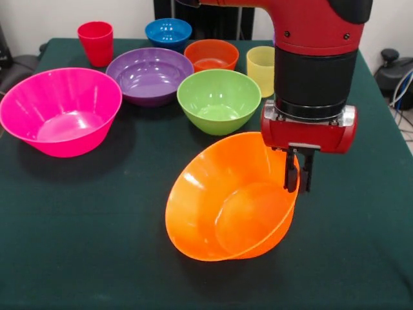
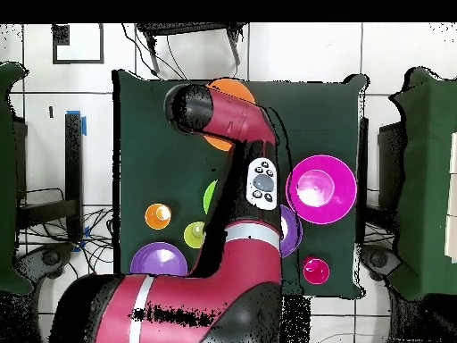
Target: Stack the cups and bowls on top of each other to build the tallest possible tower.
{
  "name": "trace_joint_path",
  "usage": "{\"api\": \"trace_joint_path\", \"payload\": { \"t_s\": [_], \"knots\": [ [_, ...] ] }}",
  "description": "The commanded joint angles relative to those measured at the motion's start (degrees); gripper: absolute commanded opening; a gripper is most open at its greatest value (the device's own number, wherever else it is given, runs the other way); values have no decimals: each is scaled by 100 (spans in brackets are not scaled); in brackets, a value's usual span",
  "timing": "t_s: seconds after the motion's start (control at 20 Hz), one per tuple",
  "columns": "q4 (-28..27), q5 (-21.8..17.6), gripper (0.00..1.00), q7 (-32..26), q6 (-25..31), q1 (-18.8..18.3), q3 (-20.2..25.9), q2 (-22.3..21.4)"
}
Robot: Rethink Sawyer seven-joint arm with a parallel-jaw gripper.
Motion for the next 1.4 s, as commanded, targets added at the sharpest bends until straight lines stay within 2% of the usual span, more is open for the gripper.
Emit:
{"api": "trace_joint_path", "payload": {
  "t_s": [0.05, 0.35, 0.7, 0.9, 1.4],
  "knots": [
    [576, 314, 0, 712, 833, -115, 899, -57],
    [972, 650, 0, 698, 1002, -276, 1185, -213],
    [1278, 1040, 0, 637, 1780, -545, 1511, -422],
    [1489, 1229, 0, 425, 1847, -768, 1761, -450],
    [1474, 1318, 0, 97, 1850, -1154, 2212, -376]
  ]
}}
